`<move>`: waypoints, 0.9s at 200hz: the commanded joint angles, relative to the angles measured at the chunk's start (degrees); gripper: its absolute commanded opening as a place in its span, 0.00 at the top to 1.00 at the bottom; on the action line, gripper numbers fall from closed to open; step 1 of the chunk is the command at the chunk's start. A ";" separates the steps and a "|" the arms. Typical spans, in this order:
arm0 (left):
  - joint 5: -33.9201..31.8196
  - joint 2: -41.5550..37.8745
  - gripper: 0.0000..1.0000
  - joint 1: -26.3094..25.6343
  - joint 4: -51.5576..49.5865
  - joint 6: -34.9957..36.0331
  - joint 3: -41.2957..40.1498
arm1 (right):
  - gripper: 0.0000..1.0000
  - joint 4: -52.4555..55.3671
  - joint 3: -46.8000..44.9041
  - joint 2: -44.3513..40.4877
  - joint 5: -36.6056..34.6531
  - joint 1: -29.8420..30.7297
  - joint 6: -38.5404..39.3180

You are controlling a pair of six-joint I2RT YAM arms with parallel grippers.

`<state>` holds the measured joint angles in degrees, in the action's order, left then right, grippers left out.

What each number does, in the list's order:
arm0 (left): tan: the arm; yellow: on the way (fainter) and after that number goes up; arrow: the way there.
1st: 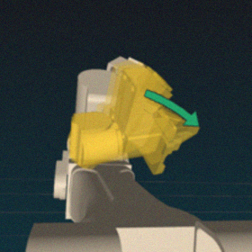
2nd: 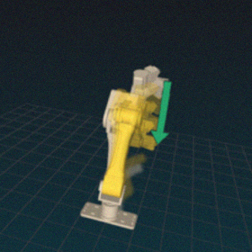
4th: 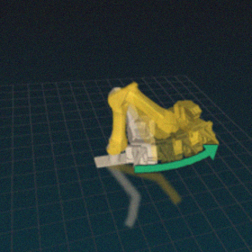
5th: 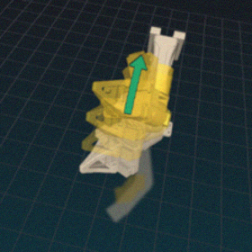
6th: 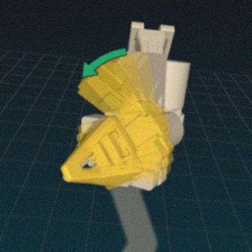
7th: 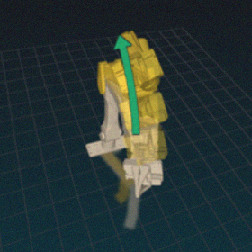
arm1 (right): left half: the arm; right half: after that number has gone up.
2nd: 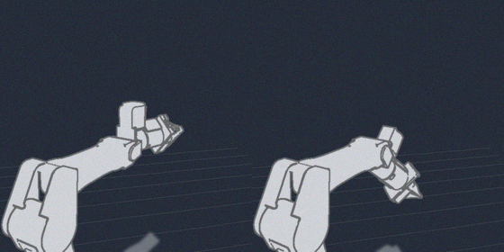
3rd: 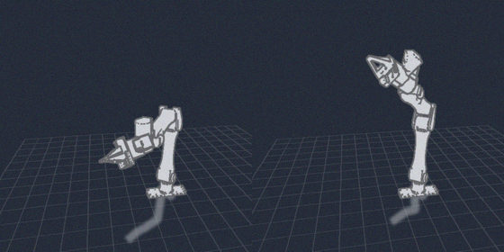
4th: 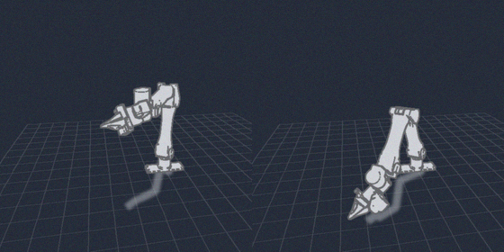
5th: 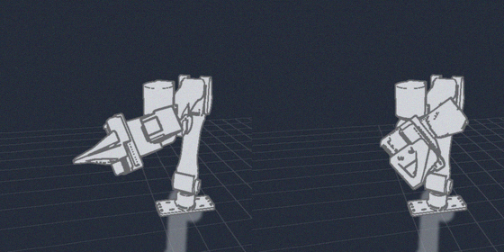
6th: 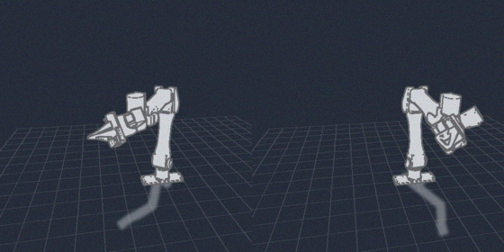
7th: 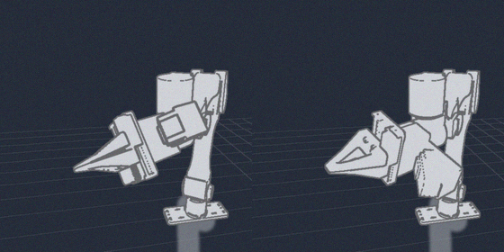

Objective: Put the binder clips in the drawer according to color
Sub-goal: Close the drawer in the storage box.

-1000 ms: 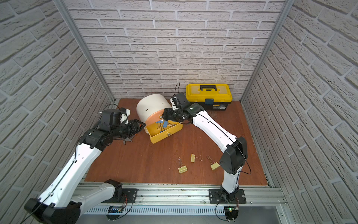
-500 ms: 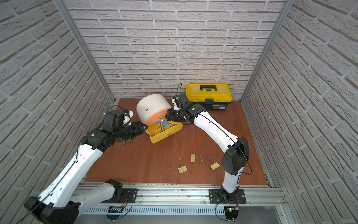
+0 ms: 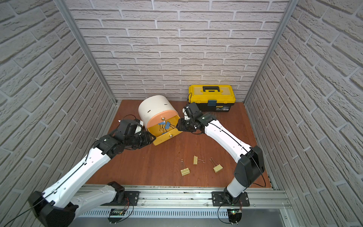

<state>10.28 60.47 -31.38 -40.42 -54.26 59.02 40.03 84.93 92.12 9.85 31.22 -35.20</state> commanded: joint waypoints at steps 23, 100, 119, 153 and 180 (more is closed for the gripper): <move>-2.67 -0.64 0.52 -2.84 4.86 -2.84 -3.97 | 0.53 -3.82 -5.77 -4.30 -0.71 -0.46 -0.84; -3.76 0.26 0.71 -3.25 9.06 -4.42 -8.34 | 0.65 -6.95 -11.92 -5.13 0.95 -2.04 -2.76; -3.82 0.76 0.78 -3.17 10.38 -4.62 -9.20 | 0.70 -7.75 -12.46 -4.78 1.76 -2.60 -3.02; -3.47 2.34 0.90 -2.81 11.83 -5.24 -9.99 | 0.81 -8.05 -12.68 -3.99 3.21 -3.57 -2.75; -3.58 3.50 0.96 -2.46 12.55 -5.59 -9.90 | 0.94 -8.26 -12.26 -2.59 5.01 -4.99 -2.55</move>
<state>7.49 63.13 -34.37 -31.11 -59.61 49.84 34.00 72.82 88.92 12.60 27.29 -37.69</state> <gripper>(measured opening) 0.063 0.109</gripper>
